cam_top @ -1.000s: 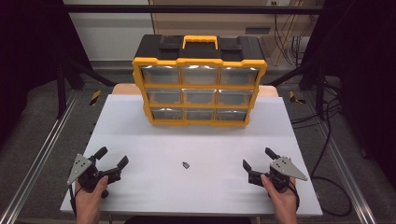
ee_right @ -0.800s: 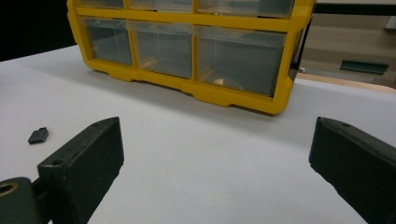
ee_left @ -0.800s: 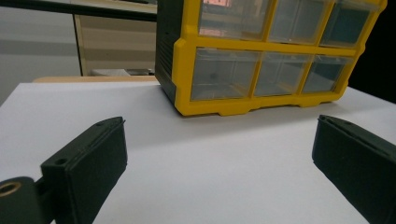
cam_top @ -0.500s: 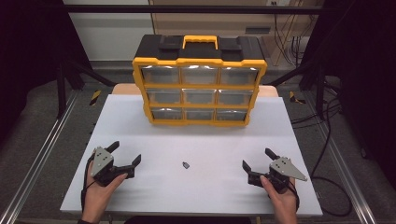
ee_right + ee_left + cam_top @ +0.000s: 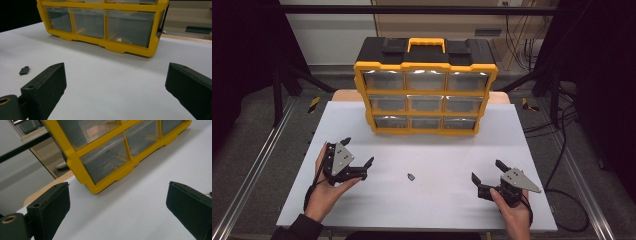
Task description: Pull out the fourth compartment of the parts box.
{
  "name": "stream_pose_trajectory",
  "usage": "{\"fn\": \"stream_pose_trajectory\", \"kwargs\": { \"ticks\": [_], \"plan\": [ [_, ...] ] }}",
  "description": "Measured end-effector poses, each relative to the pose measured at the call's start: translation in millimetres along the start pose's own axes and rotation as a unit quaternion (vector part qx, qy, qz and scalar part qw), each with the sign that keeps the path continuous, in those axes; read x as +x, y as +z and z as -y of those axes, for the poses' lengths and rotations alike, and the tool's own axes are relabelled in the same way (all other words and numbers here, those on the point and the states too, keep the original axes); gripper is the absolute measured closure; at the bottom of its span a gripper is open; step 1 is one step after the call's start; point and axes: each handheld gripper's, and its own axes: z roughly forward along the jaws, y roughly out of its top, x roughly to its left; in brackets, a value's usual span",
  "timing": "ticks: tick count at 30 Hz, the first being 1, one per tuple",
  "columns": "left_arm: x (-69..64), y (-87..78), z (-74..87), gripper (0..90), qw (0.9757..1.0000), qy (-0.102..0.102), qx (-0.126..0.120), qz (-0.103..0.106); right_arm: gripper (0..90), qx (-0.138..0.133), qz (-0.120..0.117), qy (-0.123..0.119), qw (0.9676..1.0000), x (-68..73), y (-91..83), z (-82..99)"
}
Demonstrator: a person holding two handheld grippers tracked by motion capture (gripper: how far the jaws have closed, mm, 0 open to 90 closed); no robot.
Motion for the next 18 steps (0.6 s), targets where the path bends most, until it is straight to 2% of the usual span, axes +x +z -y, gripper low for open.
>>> {"fn": "stream_pose_trajectory", "kwargs": {
  "ticks": [3, 4, 9, 10, 12, 13, 14, 18],
  "plan": [
    [0.2, 4.9, -6.8, 4.9, 0.9999, 0.017, 0.002, -0.002, 3.2, -0.003, -0.002, 0.010, 0.9999, -0.4, -1.5, -1.0],
    [0.3, 6.5, -9.3, 4.9, 0.9996, 0.027, 0.004, -0.006, 3.2, -0.004, -0.002, 0.003, 1.0000, -0.9, -1.3, -0.5],
    [1.9, 13.1, -20.5, 5.1, 0.9967, 0.078, 0.014, -0.018, 3.2, -0.006, 0.000, 0.006, 1.0000, -0.2, -0.5, -0.8],
    [1.9, 13.1, -20.5, 4.9, 0.9967, 0.078, 0.014, -0.018, 3.3, -0.007, 0.003, 0.005, 1.0000, -0.9, -0.6, -1.0],
    [2.7, 15.1, -25.9, 5.2, 0.9947, 0.099, 0.015, -0.026, 3.5, -0.009, 0.008, 0.006, 0.9999, -1.9, -1.2, -1.1],
    [2.7, 15.1, -25.9, 5.4, 0.9947, 0.099, 0.015, -0.026, 3.5, -0.011, 0.007, 0.008, 0.9999, -2.0, -1.4, -1.3],
    [2.2, 16.6, -28.8, 5.8, 0.9922, 0.118, 0.017, -0.034, 3.5, -0.012, 0.006, 0.008, 0.9999, -2.0, -1.6, -1.4],
    [2.1, 19.8, -33.7, 7.2, 0.9873, 0.149, 0.018, -0.052, 3.6, -0.012, 0.005, 0.003, 0.9999, 0.4, -2.4, -2.3]
  ]
}}
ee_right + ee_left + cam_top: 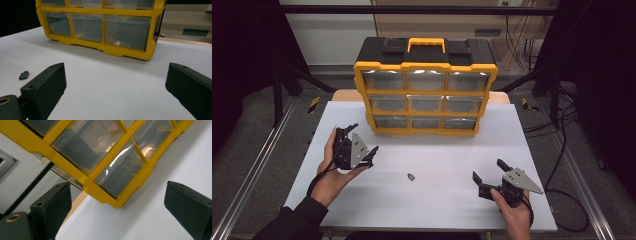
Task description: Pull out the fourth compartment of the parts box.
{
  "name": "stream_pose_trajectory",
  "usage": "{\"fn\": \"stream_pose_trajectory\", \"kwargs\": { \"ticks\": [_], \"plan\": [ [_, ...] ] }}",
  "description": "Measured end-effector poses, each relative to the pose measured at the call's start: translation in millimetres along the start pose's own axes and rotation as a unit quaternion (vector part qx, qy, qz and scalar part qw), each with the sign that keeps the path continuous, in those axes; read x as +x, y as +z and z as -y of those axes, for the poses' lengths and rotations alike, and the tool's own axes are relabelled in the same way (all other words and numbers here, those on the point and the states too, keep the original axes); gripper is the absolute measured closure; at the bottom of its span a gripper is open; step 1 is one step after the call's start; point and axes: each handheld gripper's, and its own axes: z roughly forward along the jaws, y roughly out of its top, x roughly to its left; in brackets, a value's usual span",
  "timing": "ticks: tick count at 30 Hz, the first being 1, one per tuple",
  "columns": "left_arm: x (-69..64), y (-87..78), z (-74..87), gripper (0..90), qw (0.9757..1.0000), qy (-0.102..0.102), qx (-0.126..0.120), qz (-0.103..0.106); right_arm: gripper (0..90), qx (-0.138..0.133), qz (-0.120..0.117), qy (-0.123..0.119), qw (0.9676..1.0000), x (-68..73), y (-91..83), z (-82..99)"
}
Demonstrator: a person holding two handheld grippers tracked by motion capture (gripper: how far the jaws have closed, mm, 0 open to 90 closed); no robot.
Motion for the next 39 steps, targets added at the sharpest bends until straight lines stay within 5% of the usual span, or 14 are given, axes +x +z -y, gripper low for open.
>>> {"fn": "stream_pose_trajectory", "kwargs": {
  "ticks": [14, 18, 28, 39],
  "plan": [
    [5.6, 28.8, -12.2, 13.0, 0.9959, 0.077, 0.003, -0.048, 3.6, 0.007, -0.006, -0.017, 0.9998, 5.9, 4.3, 0.3],
    [5.7, 35.4, -19.6, 15.1, 0.9927, 0.107, 0.003, -0.056, 3.6, 0.010, -0.009, -0.021, 0.9997, 7.1, 5.9, 0.8],
    [13.2, 48.4, -27.9, 19.7, 0.9862, 0.132, 0.008, -0.099, 3.5, 0.004, -0.008, -0.019, 0.9998, 7.9, 2.7, -1.0],
    [13.5, 56.9, -29.6, 28.4, 0.9755, 0.173, 0.006, -0.136, 3.5, 0.004, -0.003, -0.018, 0.9998, 7.8, 1.8, -0.9]
  ]
}}
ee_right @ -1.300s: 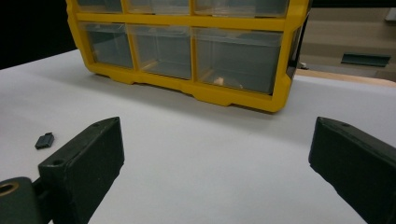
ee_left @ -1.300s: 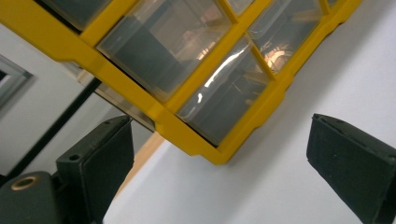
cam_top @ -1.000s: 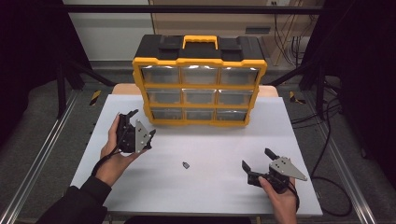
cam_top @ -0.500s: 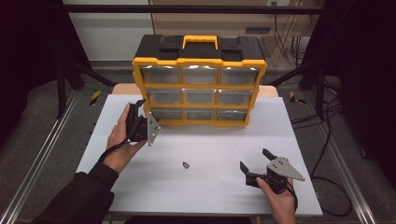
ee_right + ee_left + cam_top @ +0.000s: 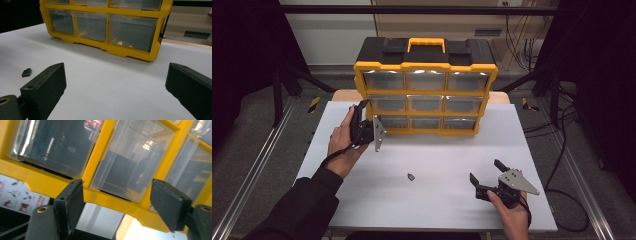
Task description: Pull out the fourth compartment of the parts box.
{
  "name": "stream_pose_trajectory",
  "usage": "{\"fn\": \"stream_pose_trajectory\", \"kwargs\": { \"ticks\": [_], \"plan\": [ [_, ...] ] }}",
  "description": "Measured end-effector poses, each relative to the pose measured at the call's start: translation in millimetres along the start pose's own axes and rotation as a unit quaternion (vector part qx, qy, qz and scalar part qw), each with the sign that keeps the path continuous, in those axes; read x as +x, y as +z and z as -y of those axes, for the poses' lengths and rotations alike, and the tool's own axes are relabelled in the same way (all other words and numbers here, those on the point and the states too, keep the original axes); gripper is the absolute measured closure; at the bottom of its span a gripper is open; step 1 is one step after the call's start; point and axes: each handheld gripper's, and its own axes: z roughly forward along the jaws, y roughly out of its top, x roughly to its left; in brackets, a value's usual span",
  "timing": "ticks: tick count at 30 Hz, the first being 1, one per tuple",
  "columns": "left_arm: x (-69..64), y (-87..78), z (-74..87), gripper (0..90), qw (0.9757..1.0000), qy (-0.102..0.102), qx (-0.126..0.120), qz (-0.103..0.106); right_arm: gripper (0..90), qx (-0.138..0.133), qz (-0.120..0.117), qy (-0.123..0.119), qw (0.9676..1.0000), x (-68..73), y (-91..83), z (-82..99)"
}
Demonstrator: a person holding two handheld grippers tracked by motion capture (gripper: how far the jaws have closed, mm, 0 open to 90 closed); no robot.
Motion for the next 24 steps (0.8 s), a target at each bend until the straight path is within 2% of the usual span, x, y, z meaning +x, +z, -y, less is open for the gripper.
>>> {"fn": "stream_pose_trajectory", "kwargs": {
  "ticks": [2, 5, 6, 8, 9, 13, 19, 21, 22, 24],
  "plan": [
    [-0.3, 0.3, -0.2, 30.3, 1.0000, 0.003, 0.001, -0.003, 3.5, 0.000, 0.000, 0.000, 1.0000, 0.0, -0.1, -0.1],
    [-2.1, 2.2, -0.6, 40.9, 0.9998, 0.017, 0.003, -0.011, 3.5, -0.001, 0.000, 0.004, 1.0000, -0.6, -0.6, -0.2],
    [-2.6, 2.2, -0.7, 43.2, 0.9995, 0.028, 0.004, -0.016, 3.5, -0.001, 0.000, 0.003, 1.0000, -0.8, -0.8, -0.3],
    [-3.7, 2.3, -0.7, 47.8, 0.9992, 0.032, 0.003, -0.021, 3.5, -0.002, 0.000, 0.004, 1.0000, -1.0, -1.0, -0.4],
    [-5.4, 3.2, -0.8, 49.7, 0.9984, 0.048, 0.005, -0.028, 3.5, -0.003, 0.000, 0.004, 1.0000, -1.3, -1.4, -0.5],
    [-8.4, 5.9, -1.7, 55.3, 0.9965, 0.074, 0.002, -0.040, 3.5, -0.003, 0.001, 0.005, 1.0000, -1.7, -1.8, -0.4],
    [-8.5, 14.6, -3.5, 59.2, 0.9939, 0.096, 0.000, -0.055, 3.5, -0.004, 0.001, 0.006, 1.0000, -3.0, -2.2, -0.2],
    [-8.4, 17.8, -2.7, 59.5, 0.9916, 0.115, 0.005, -0.060, 3.5, -0.004, 0.001, 0.008, 1.0000, -3.0, -2.4, 0.1],
    [-8.4, 17.8, -2.7, 59.7, 0.9916, 0.115, 0.005, -0.060, 3.5, -0.004, 0.001, 0.008, 1.0000, -3.0, -2.4, 0.1],
    [-8.8, 21.7, -1.2, 60.3, 0.9901, 0.124, 0.003, -0.067, 3.5, -0.003, 0.001, 0.009, 1.0000, -3.4, -2.6, 0.3]
  ]
}}
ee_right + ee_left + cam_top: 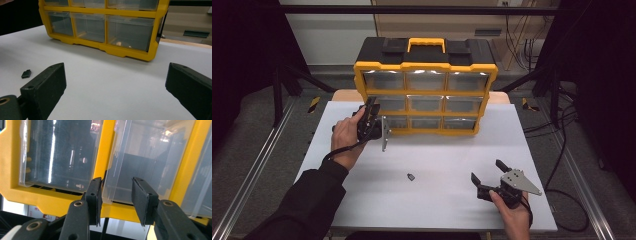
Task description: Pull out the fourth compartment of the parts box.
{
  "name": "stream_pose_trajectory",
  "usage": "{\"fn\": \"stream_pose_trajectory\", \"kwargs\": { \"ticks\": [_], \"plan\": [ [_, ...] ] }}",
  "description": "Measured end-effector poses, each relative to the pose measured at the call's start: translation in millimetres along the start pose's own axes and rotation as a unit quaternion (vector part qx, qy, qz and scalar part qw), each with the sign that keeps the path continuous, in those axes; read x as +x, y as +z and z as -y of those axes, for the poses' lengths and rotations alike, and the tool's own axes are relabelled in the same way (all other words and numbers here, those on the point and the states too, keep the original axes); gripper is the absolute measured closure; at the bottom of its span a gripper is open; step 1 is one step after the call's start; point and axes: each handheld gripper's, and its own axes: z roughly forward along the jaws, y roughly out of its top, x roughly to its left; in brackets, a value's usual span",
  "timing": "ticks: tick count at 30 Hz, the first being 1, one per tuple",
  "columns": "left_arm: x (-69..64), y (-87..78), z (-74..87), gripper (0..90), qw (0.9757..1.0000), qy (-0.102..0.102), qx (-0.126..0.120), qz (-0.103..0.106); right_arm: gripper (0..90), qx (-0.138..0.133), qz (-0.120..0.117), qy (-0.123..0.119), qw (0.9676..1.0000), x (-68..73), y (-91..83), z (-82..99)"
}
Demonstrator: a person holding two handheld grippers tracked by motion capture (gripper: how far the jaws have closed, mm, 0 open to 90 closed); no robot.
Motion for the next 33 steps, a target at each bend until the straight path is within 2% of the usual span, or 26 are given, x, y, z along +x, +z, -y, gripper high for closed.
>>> {"fn": "stream_pose_trajectory", "kwargs": {
  "ticks": [7, 15, 21, 33],
  "plan": [
    [-3.1, 5.4, -2.5, 65.3, 0.9996, 0.024, -0.001, -0.014, 3.6, 0.001, 0.000, -0.001, 1.0000, -0.4, -0.3, 0.1],
    [-2.6, 11.9, 2.5, 70.0, 0.9993, 0.024, 0.006, -0.026, 3.7, 0.001, 0.000, -0.001, 1.0000, -0.6, -0.8, 0.3],
    [-3.5, 12.0, 2.0, 76.5, 0.9986, 0.036, 0.009, -0.037, 3.7, 0.001, 0.000, -0.001, 1.0000, -0.5, -0.7, 0.3],
    [-4.0, 2.9, 2.5, 77.0, 0.9986, 0.025, 0.000, -0.047, 3.7, 0.001, 0.000, -0.002, 1.0000, -0.7, -0.5, 0.3]
  ]
}}
